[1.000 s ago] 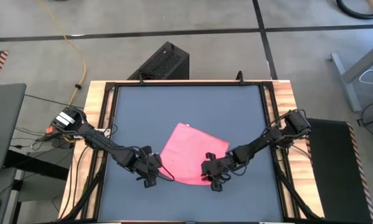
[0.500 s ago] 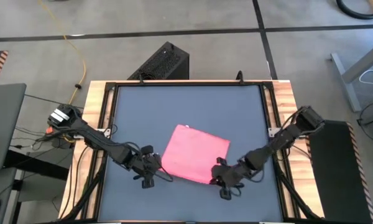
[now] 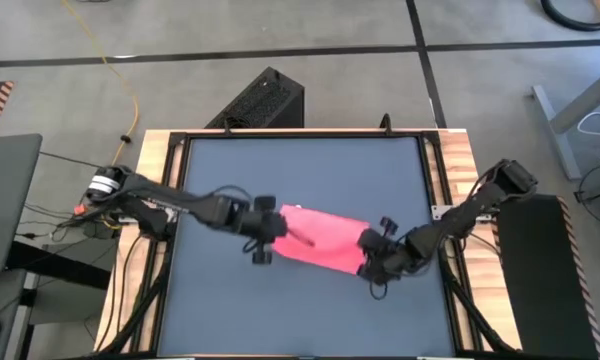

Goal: Roll towel
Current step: Fold the pink microfiber towel, then roll the pink microfiber towel

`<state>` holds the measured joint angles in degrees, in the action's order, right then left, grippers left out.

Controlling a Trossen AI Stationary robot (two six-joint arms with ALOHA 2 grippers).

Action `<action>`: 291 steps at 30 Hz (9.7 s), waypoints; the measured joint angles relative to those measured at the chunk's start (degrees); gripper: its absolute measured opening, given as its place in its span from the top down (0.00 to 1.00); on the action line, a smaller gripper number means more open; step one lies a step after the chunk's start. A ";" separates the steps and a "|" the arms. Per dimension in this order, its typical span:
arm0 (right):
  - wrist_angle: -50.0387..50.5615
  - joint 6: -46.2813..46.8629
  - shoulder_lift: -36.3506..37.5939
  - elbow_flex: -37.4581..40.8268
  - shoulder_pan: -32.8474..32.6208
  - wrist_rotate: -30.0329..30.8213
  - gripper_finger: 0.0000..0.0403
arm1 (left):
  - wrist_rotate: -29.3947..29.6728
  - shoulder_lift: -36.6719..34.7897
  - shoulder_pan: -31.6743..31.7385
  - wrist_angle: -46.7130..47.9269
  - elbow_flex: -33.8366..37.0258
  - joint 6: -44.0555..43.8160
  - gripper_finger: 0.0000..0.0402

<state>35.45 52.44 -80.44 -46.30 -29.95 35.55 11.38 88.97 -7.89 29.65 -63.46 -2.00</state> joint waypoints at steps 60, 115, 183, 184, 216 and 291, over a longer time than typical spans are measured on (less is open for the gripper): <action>-1.40 -11.64 -1.36 0.79 12.94 -6.95 0.95 | 1.28 3.29 8.85 3.99 -0.35 2.52 1.00; -30.79 -33.40 -1.25 13.34 19.22 -9.60 0.75 | -2.81 17.92 -3.07 -3.78 -0.17 -3.09 0.85; -45.44 -43.97 -15.36 8.10 24.13 -34.18 0.83 | -6.64 -0.76 -10.67 9.87 10.61 -9.83 0.82; -45.47 -43.97 -15.41 8.03 24.11 -34.18 0.83 | -6.63 -0.76 -10.67 11.89 9.73 -10.27 0.80; -44.85 -36.28 -16.84 7.93 22.10 -40.06 0.83 | 6.55 0.09 -1.25 -14.51 26.05 -9.93 0.92; -25.08 -56.80 -38.19 -28.00 40.35 -29.14 0.96 | 0.59 -0.14 -11.59 -22.26 22.36 -22.38 0.93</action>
<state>10.37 -4.36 -118.63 -74.31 10.39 6.42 11.97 88.83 -19.48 7.39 -41.10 -24.38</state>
